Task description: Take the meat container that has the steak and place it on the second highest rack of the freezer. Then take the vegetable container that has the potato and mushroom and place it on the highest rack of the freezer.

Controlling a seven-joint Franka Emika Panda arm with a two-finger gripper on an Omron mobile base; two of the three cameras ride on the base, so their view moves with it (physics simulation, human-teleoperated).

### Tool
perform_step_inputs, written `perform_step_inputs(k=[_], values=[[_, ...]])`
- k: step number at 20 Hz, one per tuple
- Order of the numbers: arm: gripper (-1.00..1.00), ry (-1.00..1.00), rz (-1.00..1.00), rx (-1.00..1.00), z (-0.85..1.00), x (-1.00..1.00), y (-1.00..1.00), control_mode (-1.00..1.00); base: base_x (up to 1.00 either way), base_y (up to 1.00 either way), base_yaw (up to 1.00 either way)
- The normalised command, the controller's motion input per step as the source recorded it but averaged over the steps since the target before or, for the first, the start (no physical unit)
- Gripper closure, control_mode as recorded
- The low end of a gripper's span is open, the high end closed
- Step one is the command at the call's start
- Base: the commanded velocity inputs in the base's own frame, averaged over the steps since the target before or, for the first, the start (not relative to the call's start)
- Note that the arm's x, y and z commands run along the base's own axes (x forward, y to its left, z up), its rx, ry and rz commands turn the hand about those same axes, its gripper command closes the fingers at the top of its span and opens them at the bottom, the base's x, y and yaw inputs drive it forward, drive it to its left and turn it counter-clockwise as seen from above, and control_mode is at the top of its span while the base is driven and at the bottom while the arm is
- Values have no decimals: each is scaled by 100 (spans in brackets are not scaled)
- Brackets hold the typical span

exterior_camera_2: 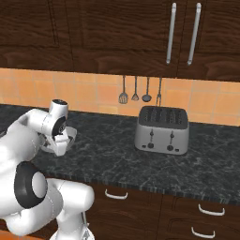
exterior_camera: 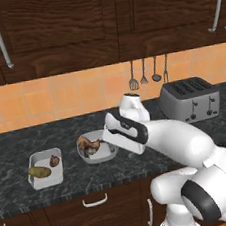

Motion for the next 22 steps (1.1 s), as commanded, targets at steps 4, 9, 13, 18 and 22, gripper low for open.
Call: perform_step_inputs(k=[4,9,13,18,22], values=[[-100,0,0,-4,-33,51,7,-100,0,0,0],[-100,0,0,-2,-10,63,7,-100,0,0,0],[-100,3,0,0,-20,54,15,-100,0,0,0],[-100,4,-1,0,-36,-2,54,-100,0,0,0],[-100,1,-4,0,-22,-1,36,-100,0,0,0]])
